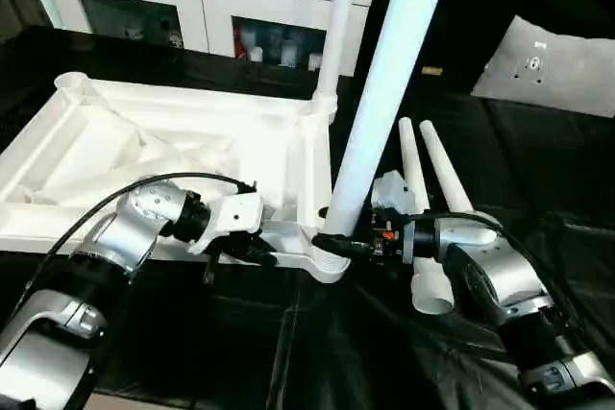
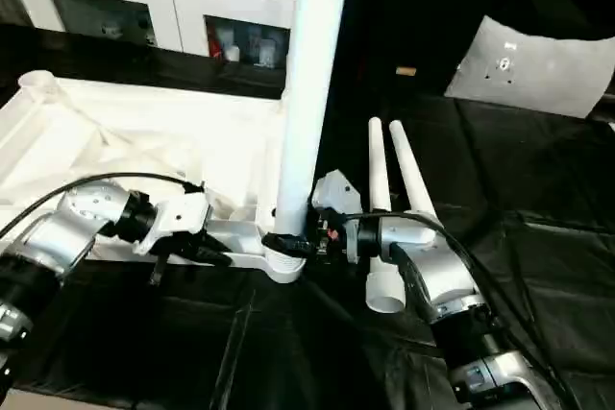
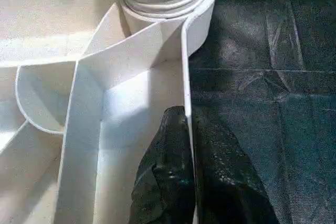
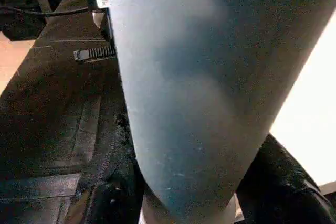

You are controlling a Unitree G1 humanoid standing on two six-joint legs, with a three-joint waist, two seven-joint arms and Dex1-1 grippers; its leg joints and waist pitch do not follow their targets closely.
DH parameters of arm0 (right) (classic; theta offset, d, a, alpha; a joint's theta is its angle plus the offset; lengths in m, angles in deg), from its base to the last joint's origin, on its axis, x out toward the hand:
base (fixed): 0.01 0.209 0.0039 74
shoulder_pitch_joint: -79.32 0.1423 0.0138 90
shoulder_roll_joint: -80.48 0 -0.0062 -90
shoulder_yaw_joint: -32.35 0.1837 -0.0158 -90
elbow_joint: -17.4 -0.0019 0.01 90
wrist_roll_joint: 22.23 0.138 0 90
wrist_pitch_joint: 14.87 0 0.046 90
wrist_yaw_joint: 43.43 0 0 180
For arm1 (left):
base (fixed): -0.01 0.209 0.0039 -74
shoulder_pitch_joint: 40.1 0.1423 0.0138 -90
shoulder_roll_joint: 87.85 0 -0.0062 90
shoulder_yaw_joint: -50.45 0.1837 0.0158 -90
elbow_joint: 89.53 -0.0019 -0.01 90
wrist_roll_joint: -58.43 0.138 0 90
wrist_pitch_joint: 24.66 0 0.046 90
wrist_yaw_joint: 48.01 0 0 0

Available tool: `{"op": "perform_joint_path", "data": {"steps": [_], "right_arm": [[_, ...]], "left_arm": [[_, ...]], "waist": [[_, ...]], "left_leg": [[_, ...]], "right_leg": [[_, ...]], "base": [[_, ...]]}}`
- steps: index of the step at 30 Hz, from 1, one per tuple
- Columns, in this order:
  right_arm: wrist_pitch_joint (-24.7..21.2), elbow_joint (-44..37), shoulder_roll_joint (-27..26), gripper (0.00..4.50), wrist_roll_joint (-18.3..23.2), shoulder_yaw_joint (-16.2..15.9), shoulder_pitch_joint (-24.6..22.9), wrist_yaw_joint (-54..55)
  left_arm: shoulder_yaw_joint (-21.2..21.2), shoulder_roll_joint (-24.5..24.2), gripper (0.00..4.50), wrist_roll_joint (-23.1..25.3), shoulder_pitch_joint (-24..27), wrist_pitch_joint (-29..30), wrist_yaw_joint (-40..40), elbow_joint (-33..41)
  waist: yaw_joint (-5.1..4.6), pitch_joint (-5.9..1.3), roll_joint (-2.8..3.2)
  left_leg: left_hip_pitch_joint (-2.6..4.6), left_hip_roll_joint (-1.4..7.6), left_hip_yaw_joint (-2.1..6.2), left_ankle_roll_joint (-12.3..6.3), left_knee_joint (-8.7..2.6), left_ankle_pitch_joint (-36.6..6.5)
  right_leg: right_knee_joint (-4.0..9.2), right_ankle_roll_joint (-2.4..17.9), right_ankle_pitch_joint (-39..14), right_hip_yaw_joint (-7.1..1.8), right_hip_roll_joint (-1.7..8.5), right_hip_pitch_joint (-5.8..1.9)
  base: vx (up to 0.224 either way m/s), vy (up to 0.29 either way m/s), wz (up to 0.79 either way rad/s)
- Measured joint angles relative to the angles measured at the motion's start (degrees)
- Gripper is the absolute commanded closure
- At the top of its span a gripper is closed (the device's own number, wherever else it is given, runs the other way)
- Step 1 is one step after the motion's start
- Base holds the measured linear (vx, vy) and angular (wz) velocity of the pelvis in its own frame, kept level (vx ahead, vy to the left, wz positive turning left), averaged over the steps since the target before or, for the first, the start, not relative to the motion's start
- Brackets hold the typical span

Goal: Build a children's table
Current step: Insert table leg to table base

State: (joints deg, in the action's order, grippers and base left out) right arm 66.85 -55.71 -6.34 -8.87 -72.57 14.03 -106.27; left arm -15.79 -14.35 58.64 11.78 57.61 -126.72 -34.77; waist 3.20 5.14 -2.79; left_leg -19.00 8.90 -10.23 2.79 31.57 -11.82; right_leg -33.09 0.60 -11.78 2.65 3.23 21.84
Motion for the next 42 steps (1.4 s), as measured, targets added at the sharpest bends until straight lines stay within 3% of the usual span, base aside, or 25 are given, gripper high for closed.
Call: {"op": "perform_joint_path", "data": {"steps": [3,7,9,16,19,22,27,29,34,37,41,42], "right_arm": [[0.0,0.0,-1.0,2.62,-0.2,0.0,0.1,1.3],[0.0,-0.1,-3.4,2.62,-0.5,0.0,-0.1,4.2],[0.0,-1.0,-5.1,2.62,-0.5,0.0,-1.1,6.7],[-0.5,-0.6,-9.8,2.62,-0.5,1.1,-1.5,14.4],[-1.4,1.8,-10.3,2.62,-0.5,1.3,0.2,16.6],[-2.0,2.3,-10.3,2.62,-1.0,1.5,0.7,17.0],[-2.2,2.8,-10.0,2.62,-2.0,2.8,1.6,19.4],[-2.2,3.1,-9.9,2.62,-2.0,3.0,1.8,20.0],[-1.3,3.5,-10.9,2.62,-1.6,4.2,1.1,20.8],[-0.3,3.6,-12.3,2.62,1.0,6.8,-0.2,21.6],[-1.0,1.8,-13.3,2.62,5.5,9.5,-2.7,21.1],[-1.6,0.9,-13.4,2.62,6.5,10.1,-3.3,20.9]], "left_arm": [[-0.7,-0.7,4.50,-0.1,0.5,0.4,0.2,0.7],[-3.5,-2.8,4.50,-0.8,4.9,4.6,1.9,7.1],[-6.0,-4.3,4.50,-1.6,9.7,9.5,4.6,14.1],[-10.0,-4.6,4.50,-2.9,18.9,24.6,12.2,30.8],[-9.7,-2.3,4.50,-3.7,20.8,30.3,14.8,36.4],[-9.2,-0.4,4.50,-3.9,21.8,36.7,18.0,41.3],[-8.4,3.0,4.50,-2.6,20.8,44.5,22.8,44.5],[-7.6,3.1,4.50,-2.0,20.1,44.6,23.3,44.5],[-5.9,0.9,4.50,-0.2,20.0,36.7,22.7,42.2],[-5.6,0.4,4.50,-0.2,19.8,33.0,22.0,40.7],[-6.4,0.5,4.50,-1.8,19.6,29.8,20.2,37.9],[-7.0,0.9,4.23,-2.7,19.6,29.7,19.6,37.2]], "waist": [[-0.02,0.27,-0.03],[-1.08,0.62,0.08],[-1.66,0.63,0.15],[-3.12,0.79,0.23],[-2.63,1.10,0.11],[-1.23,1.27,-0.16],[-1.08,1.23,-0.14],[-1.08,1.17,-0.19],[-0.99,0.95,-0.12],[-0.76,0.66,-0.17],[-0.37,0.34,0.54],[-0.15,0.33,0.54]], "left_leg": [[0.07,0.00,0.01,0.01,-0.25,0.0],[0.03,0.00,0.17,0.11,-0.54,-0.1],[0.01,-0.05,0.20,0.12,-0.87,-0.1],[-0.02,-0.20,0.15,0.21,-0.85,0.0],[-0.08,-0.32,0.10,0.21,-0.86,0.0],[-0.03,-0.31,-0.19,0.21,-0.84,0.0],[-0.04,-0.30,-0.21,0.22,-0.85,0.0],[-0.08,-0.30,-0.19,0.25,-0.87,0.0],[-0.05,-0.17,-0.08,0.34,-0.88,-0.1],[0.00,0.00,-0.07,0.43,-0.77,0.0],[-0.22,0.07,-0.08,0.16,-0.44,0.1],[-0.42,0.10,-0.08,0.15,-0.32,0.1]], "right_leg": [[0.04,0.0,-0.1,0.02,0.00,0.15],[0.05,0.0,-0.9,0.19,0.00,0.23],[0.08,0.1,-1.7,0.25,0.00,0.13],[0.16,0.2,-1.7,0.07,0.00,0.68],[0.15,0.3,-1.7,-0.14,0.00,0.95],[0.07,1.5,-0.8,-0.33,-0.01,0.81],[0.06,1.8,-0.4,-0.32,0.00,0.61],[0.05,1.8,-0.3,-0.29,-0.01,0.52],[-0.01,1.7,-0.2,-0.07,-0.03,0.29],[-0.06,1.6,-0.1,0.11,-0.07,0.33],[-0.44,1.6,-0.1,0.15,-0.07,0.52],[-0.61,1.6,-0.1,0.17,-0.07,0.72]], "base": [[0.000,0.000,0.00],[0.000,0.000,0.00],[0.000,0.000,0.00],[0.004,0.003,-0.03],[0.000,0.000,0.00],[0.000,0.000,0.00],[0.000,0.000,0.00],[0.000,0.000,0.00],[0.000,0.000,0.00],[0.000,0.000,0.00],[0.000,0.000,0.00],[0.000,0.000,0.00]]}}
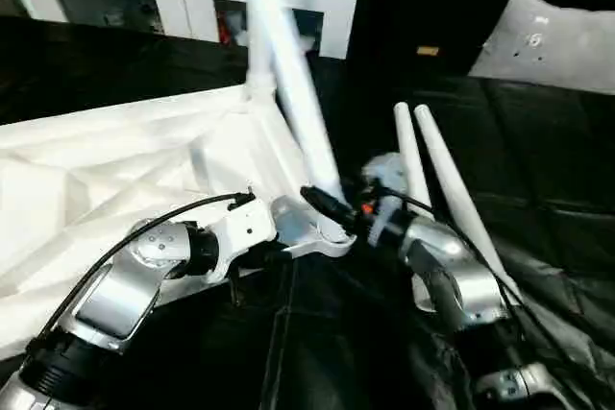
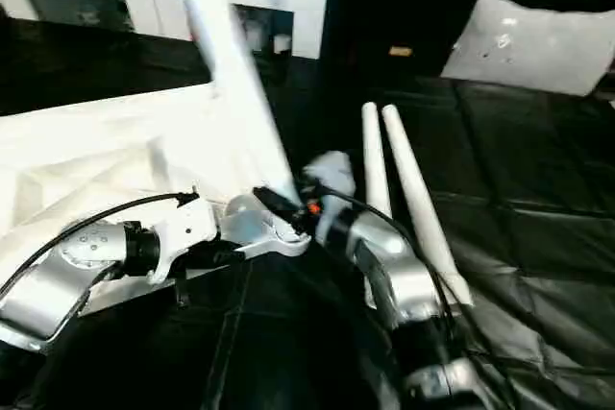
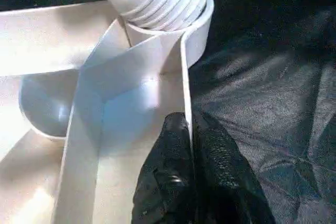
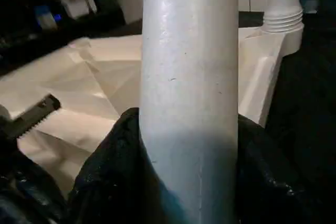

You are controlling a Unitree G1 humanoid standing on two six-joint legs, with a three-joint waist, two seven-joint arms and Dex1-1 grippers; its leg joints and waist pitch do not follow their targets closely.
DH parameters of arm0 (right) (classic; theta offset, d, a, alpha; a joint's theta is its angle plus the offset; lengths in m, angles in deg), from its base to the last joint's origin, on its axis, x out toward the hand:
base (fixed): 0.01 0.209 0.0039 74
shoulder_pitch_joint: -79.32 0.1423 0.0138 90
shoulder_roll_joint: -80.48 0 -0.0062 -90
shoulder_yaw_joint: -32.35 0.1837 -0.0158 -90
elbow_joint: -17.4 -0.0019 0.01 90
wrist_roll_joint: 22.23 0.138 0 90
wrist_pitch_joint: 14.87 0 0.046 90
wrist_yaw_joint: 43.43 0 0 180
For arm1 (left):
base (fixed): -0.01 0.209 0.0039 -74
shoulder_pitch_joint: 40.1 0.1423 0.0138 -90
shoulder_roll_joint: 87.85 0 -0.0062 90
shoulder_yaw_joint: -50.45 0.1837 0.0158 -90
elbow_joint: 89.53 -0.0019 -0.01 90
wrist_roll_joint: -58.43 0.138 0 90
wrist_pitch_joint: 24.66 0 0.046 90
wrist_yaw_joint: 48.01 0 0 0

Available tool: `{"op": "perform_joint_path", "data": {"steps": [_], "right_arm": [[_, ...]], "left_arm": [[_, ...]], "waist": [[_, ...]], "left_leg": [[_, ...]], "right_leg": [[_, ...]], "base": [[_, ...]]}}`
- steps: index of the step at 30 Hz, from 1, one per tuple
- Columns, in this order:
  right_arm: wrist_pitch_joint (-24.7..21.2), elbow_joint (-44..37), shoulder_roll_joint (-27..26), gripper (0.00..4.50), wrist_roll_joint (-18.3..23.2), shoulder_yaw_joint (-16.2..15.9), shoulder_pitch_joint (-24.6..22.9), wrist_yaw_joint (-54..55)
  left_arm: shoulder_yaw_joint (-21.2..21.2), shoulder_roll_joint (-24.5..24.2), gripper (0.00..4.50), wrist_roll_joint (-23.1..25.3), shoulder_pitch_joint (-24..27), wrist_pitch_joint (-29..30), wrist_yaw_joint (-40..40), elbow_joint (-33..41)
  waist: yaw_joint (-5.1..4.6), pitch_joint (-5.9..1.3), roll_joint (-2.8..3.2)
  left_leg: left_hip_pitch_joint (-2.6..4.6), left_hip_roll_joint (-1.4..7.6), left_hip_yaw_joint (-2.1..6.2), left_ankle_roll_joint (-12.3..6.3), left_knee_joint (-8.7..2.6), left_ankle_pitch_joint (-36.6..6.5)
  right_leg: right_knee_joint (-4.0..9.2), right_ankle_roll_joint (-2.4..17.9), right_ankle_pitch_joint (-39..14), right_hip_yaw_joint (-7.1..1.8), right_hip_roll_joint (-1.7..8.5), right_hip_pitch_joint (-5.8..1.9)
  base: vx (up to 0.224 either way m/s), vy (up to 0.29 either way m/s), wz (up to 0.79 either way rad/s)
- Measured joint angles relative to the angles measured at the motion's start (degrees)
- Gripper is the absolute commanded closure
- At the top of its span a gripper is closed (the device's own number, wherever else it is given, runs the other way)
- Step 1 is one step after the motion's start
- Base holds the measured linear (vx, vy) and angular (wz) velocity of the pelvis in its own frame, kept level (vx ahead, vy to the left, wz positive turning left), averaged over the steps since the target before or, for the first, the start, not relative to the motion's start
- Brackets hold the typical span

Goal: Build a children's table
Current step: Insert table leg to table base

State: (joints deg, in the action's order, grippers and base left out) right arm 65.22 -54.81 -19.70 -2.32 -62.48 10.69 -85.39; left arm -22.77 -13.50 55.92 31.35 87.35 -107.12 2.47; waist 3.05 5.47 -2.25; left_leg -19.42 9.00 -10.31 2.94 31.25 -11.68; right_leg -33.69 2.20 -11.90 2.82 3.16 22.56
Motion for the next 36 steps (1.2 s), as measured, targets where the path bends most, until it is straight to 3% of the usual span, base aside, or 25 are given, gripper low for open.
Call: {"op": "perform_joint_path", "data": {"steps": [3,10,15,17,20,27,36], "right_arm": [[-2.0,-2.6,-0.1,2.62,3.0,2.2,-1.6,0.0],[-4.5,-8.5,1.5,2.62,7.1,5.5,-1.7,-0.1],[-7.1,-10.5,2.1,2.62,9.1,5.5,-1.8,-2.4],[-8.5,-12.4,2.4,2.62,10.2,5.0,-2.7,-3.9],[-10.1,-14.5,2.2,2.62,12.3,4.0,-3.5,-5.0],[-11.2,-15.3,2.2,2.62,13.5,4.2,-3.7,-5.6],[-11.8,-15.4,2.3,2.62,13.1,2.9,-3.7,-5.4]], "left_arm": [[-2.1,0.8,3.93,-3.7,-0.1,-1.2,-2.1,-0.9],[-9.8,5.8,3.52,-14.9,-4.0,1.3,-3.3,-0.6],[-15.9,11.0,2.95,-23.2,-10.5,7.0,0.3,-1.3],[-19.9,15.9,2.84,-29.2,-13.0,10.2,4.1,-2.7],[-21.9,18.4,2.68,-34.3,-15.4,13.0,7.0,-2.7],[-23.2,21.2,2.10,-37.4,-15.6,17.3,9.3,-2.3],[-19.6,21.6,1.54,-32.9,-15.8,16.2,14.0,-4.0]], "waist": [[0.47,0.02,0.06],[0.50,0.05,0.75],[0.57,-0.10,1.18],[0.89,-0.10,1.25],[1.34,-0.12,1.28],[2.29,-0.13,1.29],[2.68,-0.48,1.87]], "left_leg": [[-1.00,0.14,0.09,-0.11,0.95,-0.1],[-0.71,0.31,0.10,0.23,2.03,-0.3],[-0.68,0.47,0.10,0.33,2.38,-0.2],[-0.78,0.54,0.11,0.30,2.52,-0.1],[-0.92,0.59,0.13,0.29,2.58,-0.1],[-1.22,0.76,0.28,-0.05,2.84,0.1],[-1.52,0.89,0.34,-0.17,3.22,0.2]], "right_leg": [[-0.84,0.0,0.0,0.08,0.00,0.86],[-1.43,0.1,0.2,0.07,0.04,0.45],[-1.56,0.0,0.5,0.15,0.02,0.29],[-1.60,0.0,0.5,0.22,0.02,0.31],[-1.60,0.0,0.5,0.32,0.02,0.37],[-1.60,0.0,0.5,0.71,0.02,0.40],[-1.66,-0.2,0.7,0.90,0.07,0.38]], "base": [[0.000,0.000,0.00],[-0.035,0.002,-0.01],[-0.022,-0.002,0.01],[0.000,0.000,0.00],[0.000,0.000,0.00],[0.000,0.000,0.00],[0.000,0.000,0.00]]}}
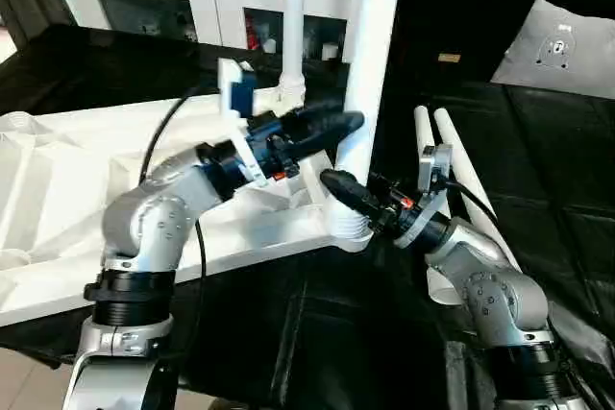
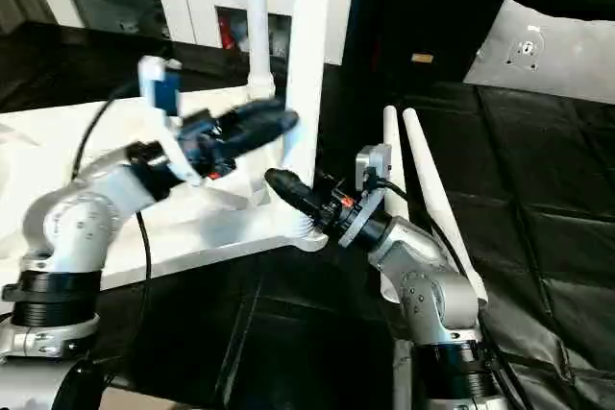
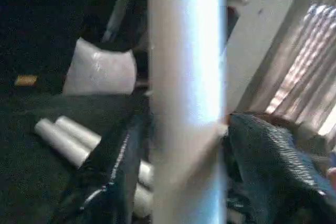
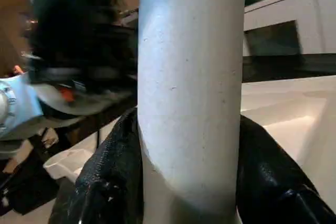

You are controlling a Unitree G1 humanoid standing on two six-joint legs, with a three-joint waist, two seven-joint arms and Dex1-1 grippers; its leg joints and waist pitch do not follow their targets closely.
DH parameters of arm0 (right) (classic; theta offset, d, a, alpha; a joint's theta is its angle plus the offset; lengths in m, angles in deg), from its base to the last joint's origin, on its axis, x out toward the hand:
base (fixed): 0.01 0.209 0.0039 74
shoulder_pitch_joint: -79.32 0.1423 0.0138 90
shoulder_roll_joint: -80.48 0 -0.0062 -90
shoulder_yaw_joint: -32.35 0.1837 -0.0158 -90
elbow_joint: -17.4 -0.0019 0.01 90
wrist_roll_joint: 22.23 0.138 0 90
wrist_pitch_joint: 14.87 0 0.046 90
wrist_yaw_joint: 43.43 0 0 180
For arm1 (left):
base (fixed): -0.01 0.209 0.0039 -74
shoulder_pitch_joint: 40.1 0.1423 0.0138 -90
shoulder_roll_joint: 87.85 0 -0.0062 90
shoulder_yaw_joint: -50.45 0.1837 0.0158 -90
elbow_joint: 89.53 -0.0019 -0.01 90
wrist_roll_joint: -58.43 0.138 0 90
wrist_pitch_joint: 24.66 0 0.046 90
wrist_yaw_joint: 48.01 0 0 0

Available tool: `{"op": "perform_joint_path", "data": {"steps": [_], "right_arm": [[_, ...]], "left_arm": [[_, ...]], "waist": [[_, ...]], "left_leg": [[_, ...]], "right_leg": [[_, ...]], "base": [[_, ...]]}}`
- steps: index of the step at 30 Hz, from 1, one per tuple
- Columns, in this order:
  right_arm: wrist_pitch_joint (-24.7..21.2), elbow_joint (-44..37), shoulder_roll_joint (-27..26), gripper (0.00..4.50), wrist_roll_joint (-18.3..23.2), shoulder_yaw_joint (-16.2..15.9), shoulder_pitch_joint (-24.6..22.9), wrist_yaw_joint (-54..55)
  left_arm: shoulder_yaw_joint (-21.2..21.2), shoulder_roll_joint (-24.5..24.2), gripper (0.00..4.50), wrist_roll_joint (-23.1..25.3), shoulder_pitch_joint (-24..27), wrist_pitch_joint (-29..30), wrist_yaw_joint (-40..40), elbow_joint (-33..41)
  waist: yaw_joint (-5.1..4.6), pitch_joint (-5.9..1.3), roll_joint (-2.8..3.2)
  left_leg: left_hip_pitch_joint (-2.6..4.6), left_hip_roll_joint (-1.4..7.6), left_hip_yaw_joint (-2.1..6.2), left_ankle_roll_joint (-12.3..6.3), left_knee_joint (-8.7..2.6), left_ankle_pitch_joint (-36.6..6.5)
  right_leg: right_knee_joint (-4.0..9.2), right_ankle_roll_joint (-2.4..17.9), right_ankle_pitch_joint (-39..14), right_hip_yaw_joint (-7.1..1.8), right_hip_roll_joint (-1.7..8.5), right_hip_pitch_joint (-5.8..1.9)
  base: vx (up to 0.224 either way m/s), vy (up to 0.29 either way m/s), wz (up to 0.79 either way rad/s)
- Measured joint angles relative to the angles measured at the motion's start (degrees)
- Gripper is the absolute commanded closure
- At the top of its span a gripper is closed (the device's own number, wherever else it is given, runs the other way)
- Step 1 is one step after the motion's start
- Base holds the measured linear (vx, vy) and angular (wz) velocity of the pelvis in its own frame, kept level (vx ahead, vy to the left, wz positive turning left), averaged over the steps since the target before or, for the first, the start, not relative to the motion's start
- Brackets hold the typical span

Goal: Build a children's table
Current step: Insert table leg to table base

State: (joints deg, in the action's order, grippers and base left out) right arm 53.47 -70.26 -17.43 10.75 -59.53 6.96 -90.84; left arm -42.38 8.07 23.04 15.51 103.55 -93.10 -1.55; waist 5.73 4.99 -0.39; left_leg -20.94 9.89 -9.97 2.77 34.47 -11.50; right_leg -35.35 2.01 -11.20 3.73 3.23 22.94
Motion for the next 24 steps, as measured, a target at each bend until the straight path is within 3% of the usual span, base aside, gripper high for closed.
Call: {"op": "perform_joint_path", "data": {"steps": [10,11,13,16,19,22,24], "right_arm": [[1.9,0.1,0.3,2.62,-1.9,0.2,0.0,0.9],[2.1,0.1,0.4,2.62,-2.1,0.1,0.0,0.9],[2.2,0.1,0.6,2.62,-2.4,-0.2,0.0,0.9],[2.4,0.2,0.6,2.62,-3.3,-0.4,0.0,0.8],[3.0,0.2,0.7,2.62,-3.7,-0.6,0.0,0.7],[3.6,0.6,0.8,2.62,-4.0,-0.7,0.0,0.8],[3.7,0.7,0.8,2.62,-4.1,-0.9,0.0,0.7]], "left_arm": [[0.4,0.3,0.76,1.0,-0.4,-1.4,1.5,-0.5],[0.4,0.0,1.15,-0.2,-0.2,-0.5,0.6,0.1],[0.6,-0.1,1.11,-1.1,0.0,0.3,-0.6,1.1],[1.5,-0.6,1.56,-0.9,0.0,0.5,-0.9,1.3],[2.0,-0.7,1.59,0.2,0.1,-0.5,-0.8,1.3],[2.8,-0.9,2.04,1.4,0.1,-1.9,-0.8,1.2],[2.9,-1.2,2.02,2.0,0.1,-2.5,-0.8,1.1]], "waist": [[0.16,-0.08,0.14],[0.17,-0.11,0.17],[0.24,-0.12,0.19],[0.39,-0.14,0.23],[0.48,-0.14,0.23],[0.68,-0.15,0.23],[0.70,-0.15,0.23]], "left_leg": [[-0.04,0.00,0.03,0.27,0.00,0.2],[-0.05,0.01,0.03,0.27,0.00,0.2],[-0.06,0.01,0.03,0.26,0.01,0.2],[-0.06,0.01,0.03,0.28,0.01,0.2],[-0.06,0.01,0.04,0.29,0.01,0.3],[-0.07,0.01,0.04,0.28,0.02,0.3],[-0.08,0.02,0.04,0.28,0.02,0.3]], "right_leg": [[0.00,-0.1,0.3,0.05,0.02,0.00],[0.00,-0.1,0.3,0.05,0.03,0.00],[0.00,-0.1,0.3,0.06,0.03,0.00],[0.00,-0.1,0.3,0.06,0.03,0.00],[0.00,-0.1,0.4,0.07,0.03,0.00],[0.00,-0.1,0.4,0.07,0.03,0.00],[-0.01,-0.1,0.4,0.08,0.03,0.00]], "base": [[0.000,0.000,0.00],[0.000,0.000,0.00],[0.000,0.000,0.00],[0.000,0.000,0.00],[0.000,0.000,0.00],[0.000,0.000,0.00],[0.000,0.000,0.00]]}}
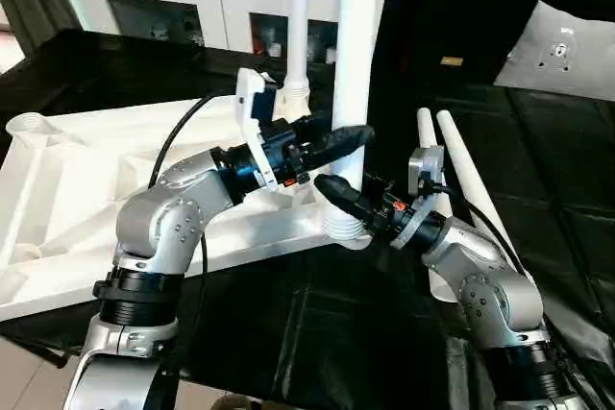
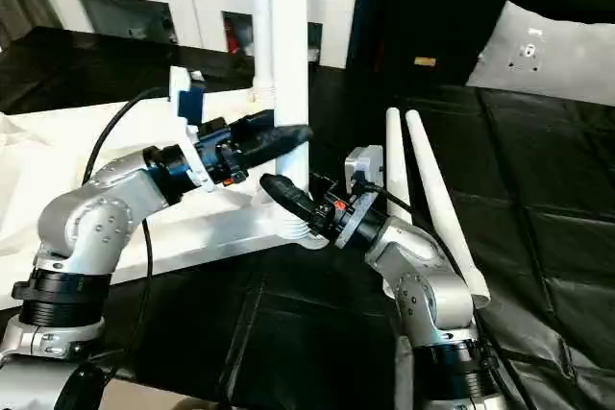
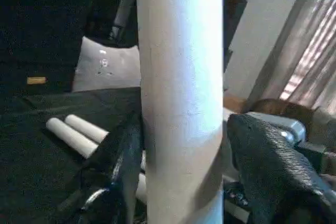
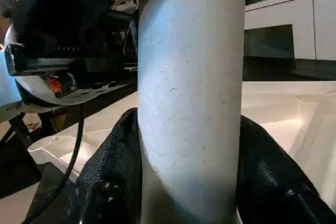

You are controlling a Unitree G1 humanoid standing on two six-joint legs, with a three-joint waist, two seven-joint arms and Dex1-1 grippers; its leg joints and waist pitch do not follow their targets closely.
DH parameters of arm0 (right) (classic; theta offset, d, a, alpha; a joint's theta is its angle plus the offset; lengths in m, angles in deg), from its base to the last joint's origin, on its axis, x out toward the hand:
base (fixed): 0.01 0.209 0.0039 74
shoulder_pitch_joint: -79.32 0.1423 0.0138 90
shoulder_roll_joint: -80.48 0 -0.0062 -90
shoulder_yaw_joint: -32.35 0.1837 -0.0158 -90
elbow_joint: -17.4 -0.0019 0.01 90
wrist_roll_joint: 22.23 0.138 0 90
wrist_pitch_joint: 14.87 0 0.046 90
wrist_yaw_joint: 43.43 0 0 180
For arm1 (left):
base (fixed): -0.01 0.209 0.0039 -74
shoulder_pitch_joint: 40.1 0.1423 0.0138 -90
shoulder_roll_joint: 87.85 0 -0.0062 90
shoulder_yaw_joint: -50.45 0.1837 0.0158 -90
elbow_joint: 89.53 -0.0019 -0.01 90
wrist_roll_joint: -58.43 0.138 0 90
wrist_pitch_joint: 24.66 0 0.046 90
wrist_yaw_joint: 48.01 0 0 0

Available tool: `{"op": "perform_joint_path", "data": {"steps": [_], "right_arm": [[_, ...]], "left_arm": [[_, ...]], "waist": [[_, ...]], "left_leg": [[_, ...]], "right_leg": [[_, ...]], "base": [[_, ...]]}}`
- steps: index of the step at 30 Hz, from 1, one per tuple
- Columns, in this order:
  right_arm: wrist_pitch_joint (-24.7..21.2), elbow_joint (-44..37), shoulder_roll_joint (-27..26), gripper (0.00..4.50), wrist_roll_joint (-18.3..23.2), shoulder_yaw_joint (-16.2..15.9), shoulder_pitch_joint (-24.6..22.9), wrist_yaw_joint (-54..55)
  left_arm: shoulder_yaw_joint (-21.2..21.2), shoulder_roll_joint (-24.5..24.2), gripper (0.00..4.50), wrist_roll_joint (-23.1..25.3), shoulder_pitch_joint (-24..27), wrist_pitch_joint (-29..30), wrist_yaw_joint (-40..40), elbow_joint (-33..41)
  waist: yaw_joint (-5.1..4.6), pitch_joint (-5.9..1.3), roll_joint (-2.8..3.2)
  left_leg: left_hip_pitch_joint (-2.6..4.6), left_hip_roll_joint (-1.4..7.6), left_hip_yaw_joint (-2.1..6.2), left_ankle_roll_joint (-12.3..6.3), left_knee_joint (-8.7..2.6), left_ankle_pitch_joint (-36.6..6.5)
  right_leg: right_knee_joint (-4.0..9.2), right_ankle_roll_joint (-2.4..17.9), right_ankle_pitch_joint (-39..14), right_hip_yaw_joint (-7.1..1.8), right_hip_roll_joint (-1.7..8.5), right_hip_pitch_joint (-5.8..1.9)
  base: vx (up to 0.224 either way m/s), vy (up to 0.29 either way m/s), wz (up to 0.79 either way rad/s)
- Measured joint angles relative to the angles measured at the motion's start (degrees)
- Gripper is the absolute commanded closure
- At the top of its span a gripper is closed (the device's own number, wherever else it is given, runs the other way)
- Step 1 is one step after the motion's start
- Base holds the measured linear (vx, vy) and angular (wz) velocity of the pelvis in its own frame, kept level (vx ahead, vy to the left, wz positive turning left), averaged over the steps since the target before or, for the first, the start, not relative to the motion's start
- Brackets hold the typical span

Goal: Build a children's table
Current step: Insert table leg to table base

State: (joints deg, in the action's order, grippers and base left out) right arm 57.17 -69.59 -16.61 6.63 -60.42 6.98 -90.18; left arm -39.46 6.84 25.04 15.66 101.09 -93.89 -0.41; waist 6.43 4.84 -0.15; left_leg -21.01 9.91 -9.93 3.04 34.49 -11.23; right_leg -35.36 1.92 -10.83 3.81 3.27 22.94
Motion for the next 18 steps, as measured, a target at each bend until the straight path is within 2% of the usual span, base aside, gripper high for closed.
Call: {"op": "perform_joint_path", "data": {"steps": [3,7,18], "right_arm": [[0.1,0.0,0.0,2.62,-0.3,0.0,0.1,0.0],[0.5,0.2,0.0,2.62,-0.5,0.0,0.1,-0.1],[1.1,0.5,0.2,2.62,-1.4,-0.3,0.2,-0.2]], "left_arm": [[0.2,-0.1,2.44,0.1,0.0,-0.6,0.0,-0.1],[0.2,-0.1,2.61,0.4,0.0,-1.0,-0.1,-0.2],[-0.3,0.3,2.63,-0.7,0.0,0.7,-0.1,-0.4]], "waist": [[0.02,0.00,0.00],[0.02,0.00,0.00],[0.02,-0.07,0.12]], "left_leg": [[-0.01,0.00,0.00,0.00,0.01,0.0],[-0.01,0.00,0.00,0.00,0.02,0.0],[-0.01,0.01,0.01,0.00,0.06,0.0]], "right_leg": [[0.00,0.0,0.0,0.00,0.00,0.00],[0.00,0.0,0.0,0.00,0.00,0.00],[-0.05,0.0,0.0,0.01,0.00,0.00]], "base": [[0.000,0.000,0.00],[0.000,0.000,0.00],[0.000,0.000,0.00]]}}
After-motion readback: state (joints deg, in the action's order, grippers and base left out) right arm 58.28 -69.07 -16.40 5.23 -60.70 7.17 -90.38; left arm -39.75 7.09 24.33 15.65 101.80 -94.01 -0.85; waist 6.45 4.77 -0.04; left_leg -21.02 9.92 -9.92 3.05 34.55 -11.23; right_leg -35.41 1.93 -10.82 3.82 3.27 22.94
